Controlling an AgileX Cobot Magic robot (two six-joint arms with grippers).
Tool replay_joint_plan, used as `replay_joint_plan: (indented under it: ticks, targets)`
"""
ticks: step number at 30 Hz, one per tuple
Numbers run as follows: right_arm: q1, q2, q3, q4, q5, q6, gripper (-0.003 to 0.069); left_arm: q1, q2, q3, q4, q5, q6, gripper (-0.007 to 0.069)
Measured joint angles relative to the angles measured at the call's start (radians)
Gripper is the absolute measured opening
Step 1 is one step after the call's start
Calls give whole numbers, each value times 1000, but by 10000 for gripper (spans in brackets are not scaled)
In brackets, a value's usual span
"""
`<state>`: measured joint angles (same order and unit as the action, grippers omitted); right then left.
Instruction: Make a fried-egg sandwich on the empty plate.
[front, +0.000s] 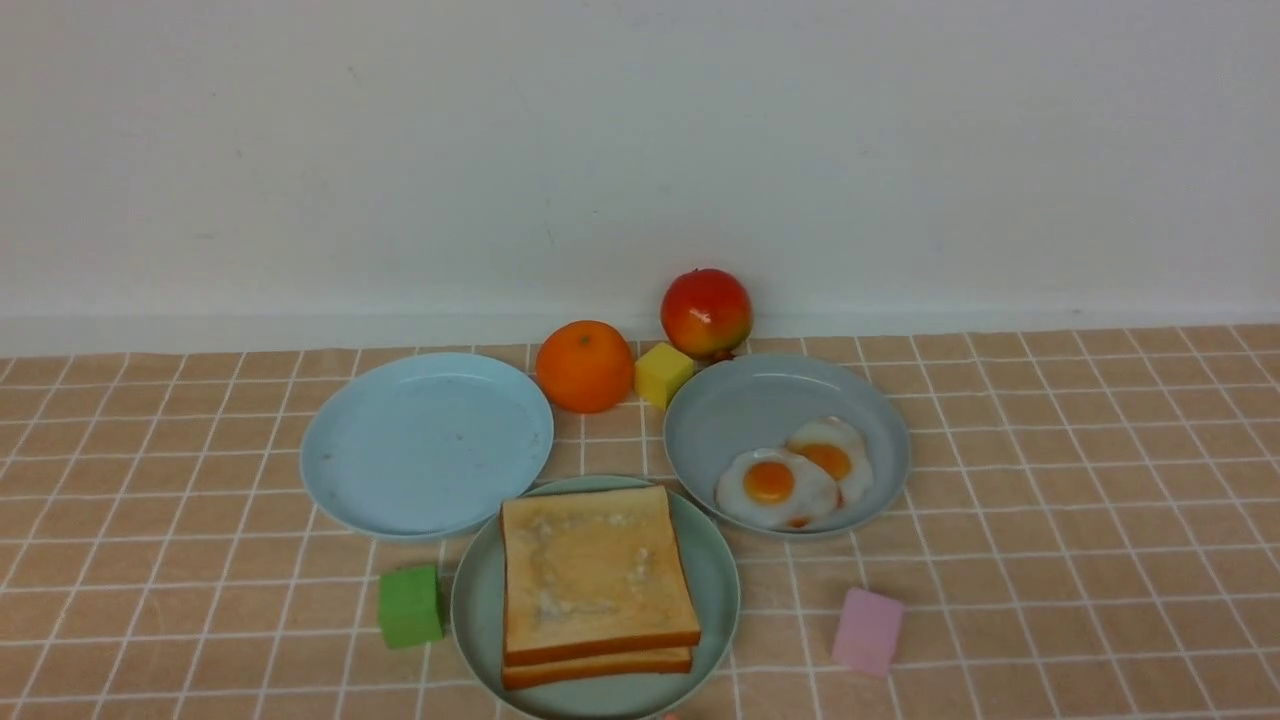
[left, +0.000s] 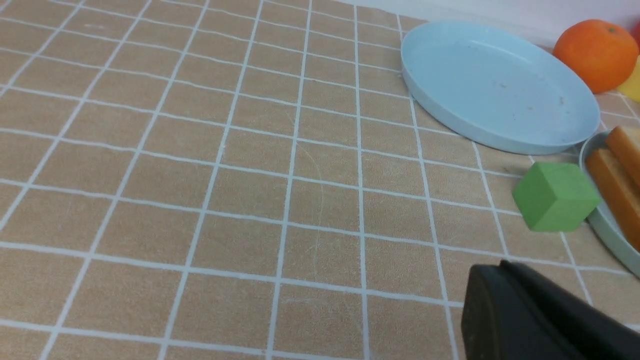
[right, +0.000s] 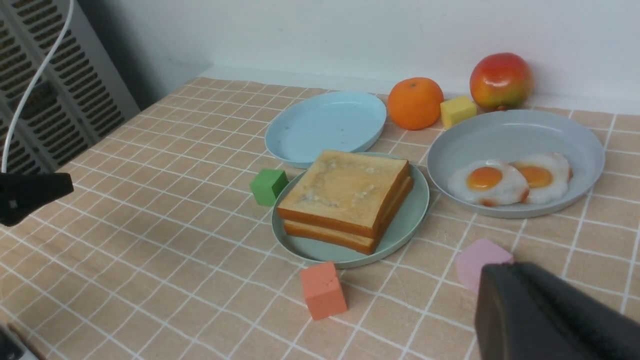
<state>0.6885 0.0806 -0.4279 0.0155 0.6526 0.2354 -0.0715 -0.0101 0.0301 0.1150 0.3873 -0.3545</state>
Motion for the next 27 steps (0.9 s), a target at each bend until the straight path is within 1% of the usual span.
replay_joint_plan:
  ticks: [24, 27]
  targets:
    - [-2, -1, 13, -3, -1, 0, 36, 0, 0, 0, 2, -1, 1, 0]
    - [-46, -14, 32, -15, -7, 0, 39, 0, 0, 0, 2, -1, 1, 0]
